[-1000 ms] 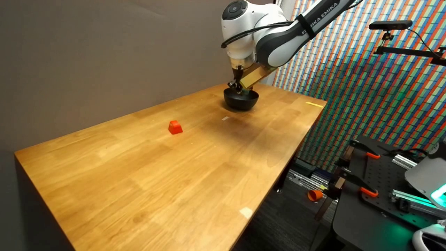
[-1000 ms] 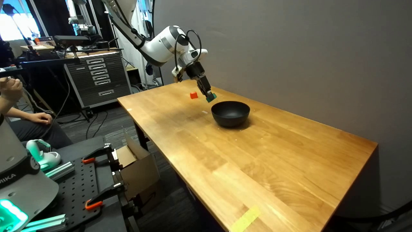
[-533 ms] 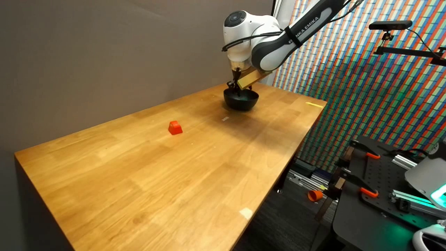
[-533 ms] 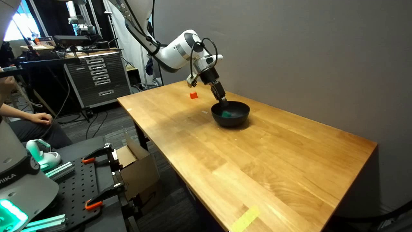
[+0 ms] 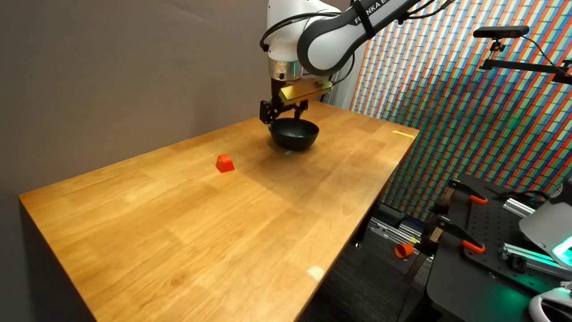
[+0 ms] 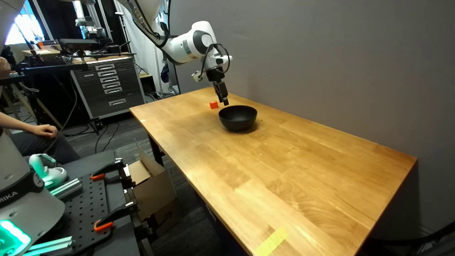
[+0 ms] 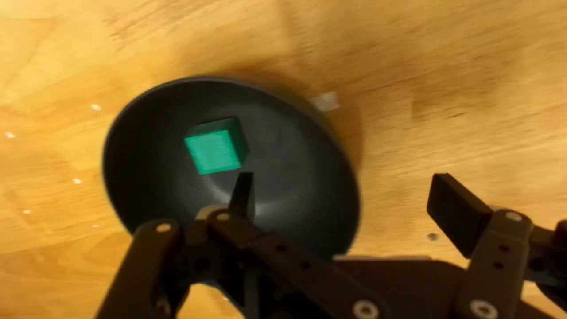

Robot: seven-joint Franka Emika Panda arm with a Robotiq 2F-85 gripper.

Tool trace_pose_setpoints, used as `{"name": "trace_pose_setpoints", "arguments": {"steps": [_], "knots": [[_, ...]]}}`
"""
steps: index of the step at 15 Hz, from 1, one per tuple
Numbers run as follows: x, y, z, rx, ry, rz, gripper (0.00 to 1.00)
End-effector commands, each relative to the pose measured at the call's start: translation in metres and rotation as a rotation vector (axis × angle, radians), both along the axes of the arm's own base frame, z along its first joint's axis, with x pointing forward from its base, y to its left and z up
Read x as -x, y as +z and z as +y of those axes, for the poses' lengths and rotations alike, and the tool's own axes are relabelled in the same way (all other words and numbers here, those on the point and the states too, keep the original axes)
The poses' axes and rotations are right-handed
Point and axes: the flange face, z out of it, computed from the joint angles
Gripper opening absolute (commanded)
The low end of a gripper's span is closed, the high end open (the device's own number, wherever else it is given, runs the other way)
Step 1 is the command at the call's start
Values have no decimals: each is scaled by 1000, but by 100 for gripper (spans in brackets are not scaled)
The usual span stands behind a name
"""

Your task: Pick up the green and orange blocks and put them in the bowl

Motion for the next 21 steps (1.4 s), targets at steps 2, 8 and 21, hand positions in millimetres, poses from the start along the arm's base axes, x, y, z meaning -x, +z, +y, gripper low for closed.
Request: {"name": "trace_pose_setpoints", "arguments": {"steps": [2, 8, 21], "knots": [[-13, 17, 54, -114, 98, 7, 100], [-34, -14, 79, -210, 139, 49, 100], [-63, -44, 123, -382, 173, 135, 100]]}}
